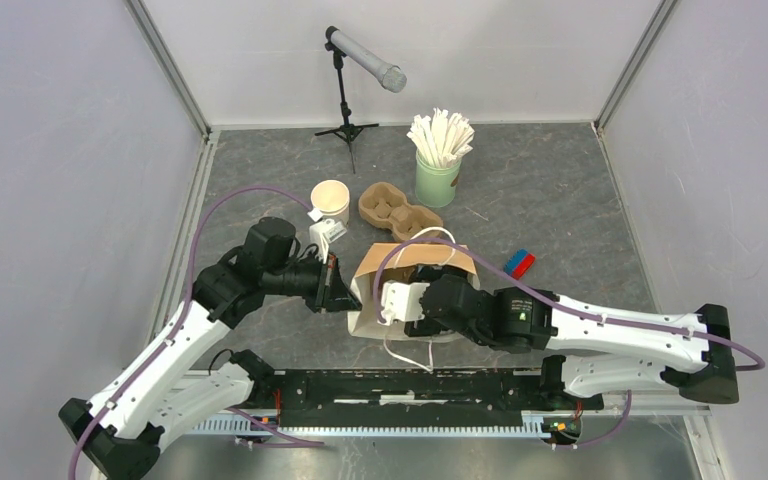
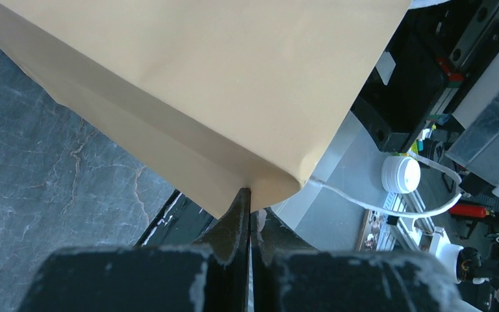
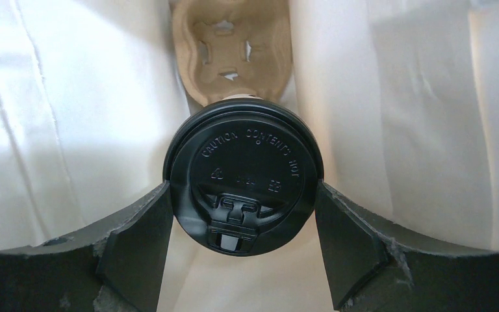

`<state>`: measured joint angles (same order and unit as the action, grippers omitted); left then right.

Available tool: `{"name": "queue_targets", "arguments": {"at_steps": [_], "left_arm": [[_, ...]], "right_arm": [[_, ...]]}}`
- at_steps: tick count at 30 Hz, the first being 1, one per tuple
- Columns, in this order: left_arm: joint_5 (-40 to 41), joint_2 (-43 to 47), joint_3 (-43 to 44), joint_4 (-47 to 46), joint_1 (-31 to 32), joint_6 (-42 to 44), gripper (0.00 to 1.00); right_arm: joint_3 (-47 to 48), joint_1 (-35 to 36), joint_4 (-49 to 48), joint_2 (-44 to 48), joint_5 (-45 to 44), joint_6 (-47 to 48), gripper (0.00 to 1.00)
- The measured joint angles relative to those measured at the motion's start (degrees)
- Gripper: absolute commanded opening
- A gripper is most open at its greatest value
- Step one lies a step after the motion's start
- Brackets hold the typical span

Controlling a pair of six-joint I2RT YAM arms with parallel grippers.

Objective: Pack the takeout coffee

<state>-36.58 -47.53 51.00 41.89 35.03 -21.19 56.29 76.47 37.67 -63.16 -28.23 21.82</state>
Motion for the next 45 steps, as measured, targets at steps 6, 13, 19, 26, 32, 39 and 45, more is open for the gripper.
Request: {"name": "queue_targets", "arguments": {"at_steps": [6,13,19,26,32,39,45], "left_arm": [[0.0,-0.3,0.0,0.0,0.0,0.1,0.02],[0.2,-0.9,0.0,0.0,0.0,0.1,0.02],[0.7,-1.5,0.0,0.0,0.0,0.1,0.02],[0.5,-1.6,0.4,0.1,0.0,0.1,0.02],[0.5,-1.7,0.8,0.1,0.0,0.1,0.02],[0.4,-1.8,0.8,0.2,0.0,0.1,0.02],[0.2,-2.0,0.8,0.2,0.0,0.1,0.02]], "right_arm": [[-0.2,0.3,-1.9,-0.3,2.3,-0.5,0.45],[-4.3,0.5,-7.3,-2.4,1.8,2.1,0.45],[-7.6,0.7,-10.0,-2.5,-0.7,4.1,0.45],[-7.7,0.7,-10.2,-2.4,-3.5,6.5,0.44],[-7.7,0.7,-10.2,-2.3,-3.7,7.5,0.44],[-5.0,0.7,-7.5,-1.7,-1.2,7.5,0.45],[-2.1,0.7,-6.7,-1.2,1.5,6.9,0.45]]}}
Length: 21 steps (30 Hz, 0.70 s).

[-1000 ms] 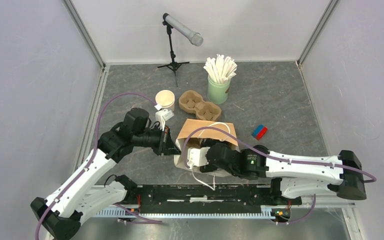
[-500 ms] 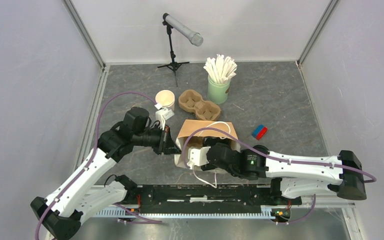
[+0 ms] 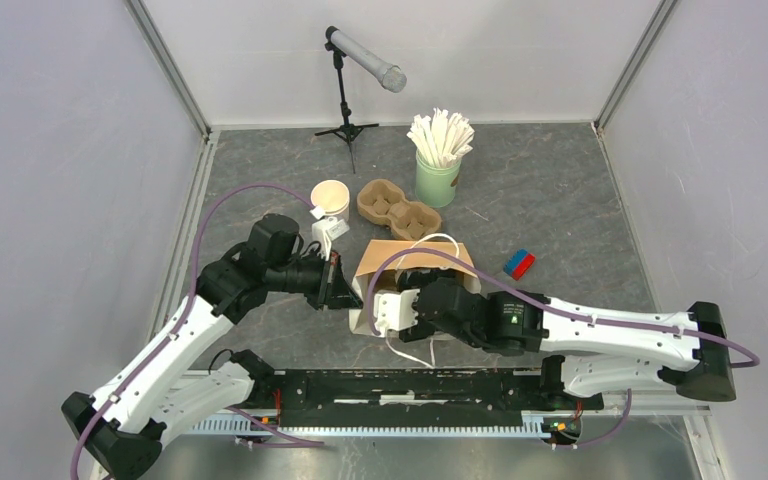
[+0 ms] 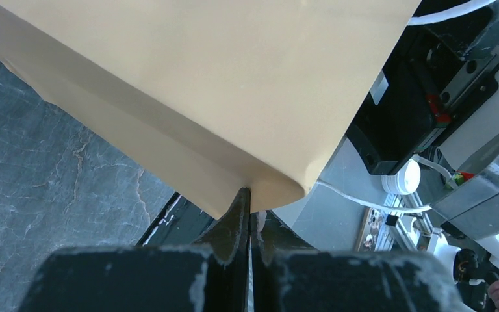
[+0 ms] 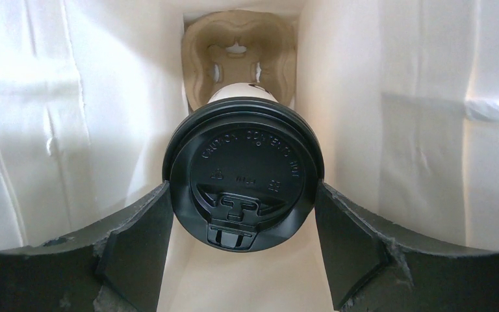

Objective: Pack the takeout coffee

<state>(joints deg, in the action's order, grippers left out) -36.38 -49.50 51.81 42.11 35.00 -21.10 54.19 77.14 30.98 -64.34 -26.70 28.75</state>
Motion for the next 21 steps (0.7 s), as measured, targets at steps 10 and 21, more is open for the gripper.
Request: {"name": "queue_targets", "arguments": {"at_steps": [10,21], "left_arm": [[-0.2,-0.5,0.2,0.0,0.0,0.0,0.02],[-0.3,-1.4,0.3,0.2,0.0,0.0,0.02]], "right_arm": [[-3.5,0.0,-1.5,-2.1,-0.3,1.2,0.44],[-6.0,0.0,-4.0,-2.6,-5.4,3.1,0.44]]}}
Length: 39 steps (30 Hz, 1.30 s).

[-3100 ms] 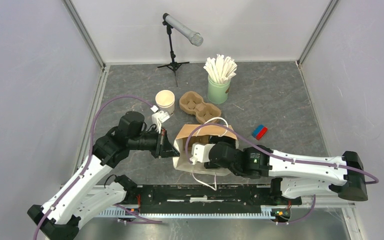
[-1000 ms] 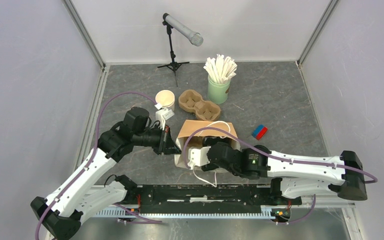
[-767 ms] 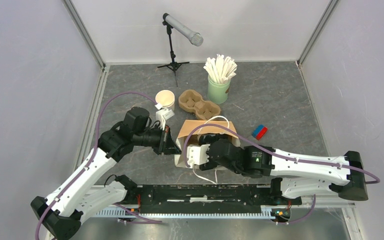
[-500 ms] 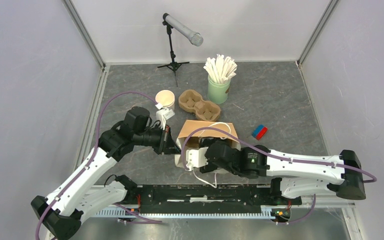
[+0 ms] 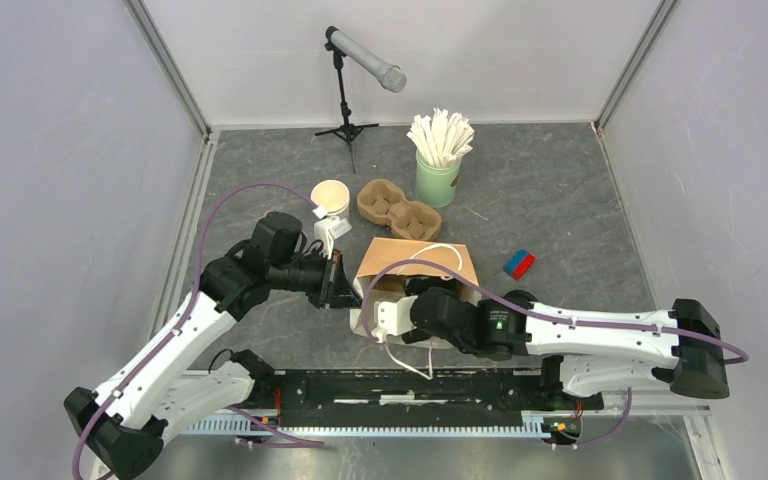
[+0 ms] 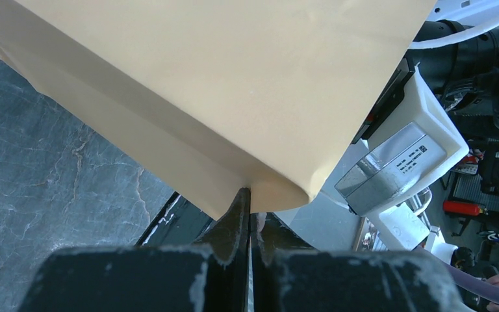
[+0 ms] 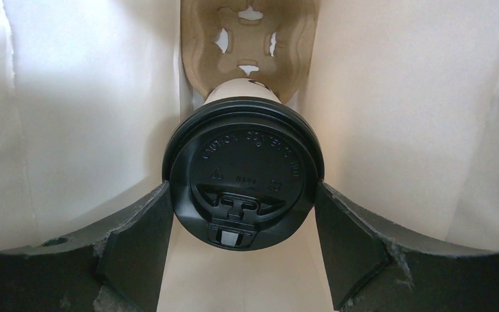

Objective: Pack the takeout coffee

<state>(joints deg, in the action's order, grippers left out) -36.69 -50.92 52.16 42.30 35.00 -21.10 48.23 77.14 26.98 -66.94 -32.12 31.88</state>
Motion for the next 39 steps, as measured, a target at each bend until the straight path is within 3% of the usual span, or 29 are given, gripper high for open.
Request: {"name": "queue_targets", "arguments": {"at_steps": [15,39], "left_arm": [[-0.4,0.0,0.0,-0.1,0.0,0.0,0.02],[0.6,1.1,1.8,0.0,0.0,2.8,0.02]], "right_arm": [[2.1,0.0,8.7,5.8,0.6,1.9,0.44],[7.2,-0.1,15.8,2.4,1.5,4.4,0.44]]}}
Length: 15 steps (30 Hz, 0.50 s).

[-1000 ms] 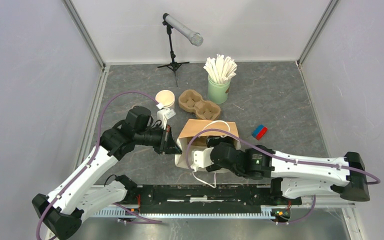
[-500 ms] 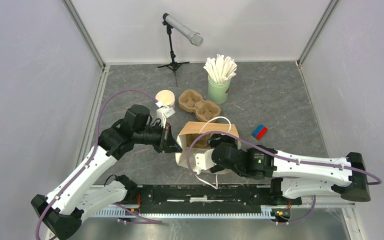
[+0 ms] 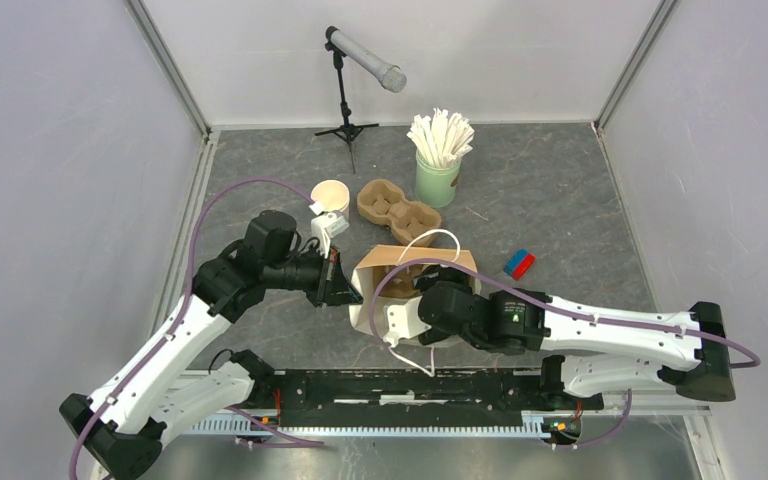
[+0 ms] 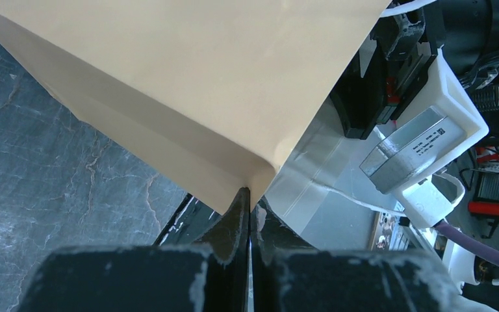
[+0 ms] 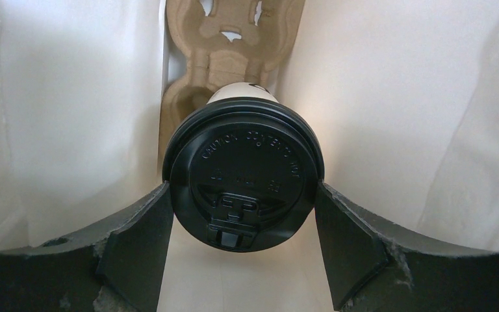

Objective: Pack the takeout coffee

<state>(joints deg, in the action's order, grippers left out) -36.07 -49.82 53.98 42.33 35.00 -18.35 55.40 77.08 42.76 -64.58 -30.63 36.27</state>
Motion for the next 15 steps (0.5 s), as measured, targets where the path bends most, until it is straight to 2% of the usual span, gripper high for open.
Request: {"name": "queue_targets", "arguments": {"at_steps": [15], "left_arm": [[-0.1,0.7,-0.8,-1.4,0.2,1.5,0.02]], "right_arm": [[1.7,-0.2,3.6,-1.5,1.5,-2.2,0.43]]}}
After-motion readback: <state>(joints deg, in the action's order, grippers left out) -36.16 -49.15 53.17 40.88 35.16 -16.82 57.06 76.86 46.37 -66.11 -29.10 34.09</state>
